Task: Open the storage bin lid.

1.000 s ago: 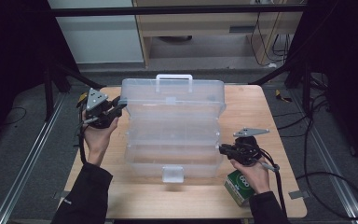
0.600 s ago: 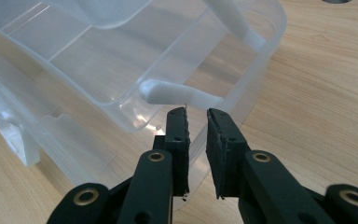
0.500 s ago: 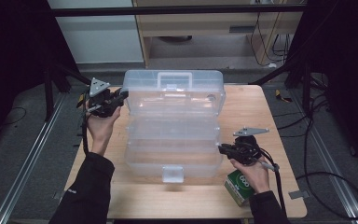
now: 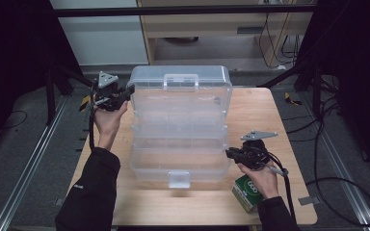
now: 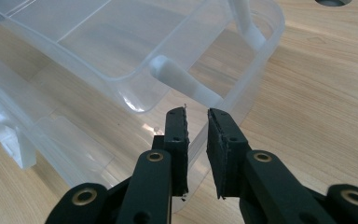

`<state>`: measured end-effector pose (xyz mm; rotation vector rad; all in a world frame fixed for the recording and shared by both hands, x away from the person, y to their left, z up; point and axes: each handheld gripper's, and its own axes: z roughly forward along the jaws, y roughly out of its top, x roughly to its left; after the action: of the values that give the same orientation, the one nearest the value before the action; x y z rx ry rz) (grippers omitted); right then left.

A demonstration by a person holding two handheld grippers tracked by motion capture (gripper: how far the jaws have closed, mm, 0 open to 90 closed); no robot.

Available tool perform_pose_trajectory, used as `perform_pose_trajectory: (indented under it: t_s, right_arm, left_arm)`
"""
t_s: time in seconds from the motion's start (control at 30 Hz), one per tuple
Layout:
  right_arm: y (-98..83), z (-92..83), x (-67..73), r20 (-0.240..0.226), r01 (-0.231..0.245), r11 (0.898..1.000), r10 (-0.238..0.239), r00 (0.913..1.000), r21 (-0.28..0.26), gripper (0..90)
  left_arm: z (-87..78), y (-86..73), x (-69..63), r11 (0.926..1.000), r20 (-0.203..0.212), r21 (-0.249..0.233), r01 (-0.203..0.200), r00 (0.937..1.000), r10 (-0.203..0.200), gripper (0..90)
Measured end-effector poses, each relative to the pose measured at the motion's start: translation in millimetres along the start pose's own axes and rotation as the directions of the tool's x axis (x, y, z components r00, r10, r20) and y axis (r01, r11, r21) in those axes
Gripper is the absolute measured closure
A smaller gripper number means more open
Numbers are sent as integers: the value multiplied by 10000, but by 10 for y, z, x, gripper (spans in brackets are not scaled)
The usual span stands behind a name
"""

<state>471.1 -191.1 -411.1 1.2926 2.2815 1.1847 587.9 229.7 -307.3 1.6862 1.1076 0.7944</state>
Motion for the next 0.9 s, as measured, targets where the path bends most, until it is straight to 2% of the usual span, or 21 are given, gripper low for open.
perform_pose_trajectory:
  t_s: [0.2,0.6,0.73,0.8,0.83,0.9]
  right_arm:
    - [-5,-1,-7,-69,-92,10000,92,9999,-15,779]
    - [-3,0,-1,-20,-62,10000,62,10000,-4,779]
    - [-4,-1,1,-7,-65,10000,65,10000,-2,779]
    - [-4,-1,-1,-22,-94,10000,95,10000,11,779]
    - [-4,-3,1,-30,-138,9999,138,9999,37,778]
    - [-5,-2,1,-40,-145,9999,145,9999,15,778]
  left_arm:
    - [113,28,47,9998,52,14,222,9997,-222,779]
    - [353,70,102,9994,-132,120,323,9994,-322,785]
    - [411,56,139,9987,-34,74,504,9987,-504,787]
    - [437,64,149,9991,46,-3,419,9991,-419,788]
    - [461,74,138,9988,-114,208,442,9990,-440,787]
    - [480,79,137,9988,-157,233,436,9989,-432,787]
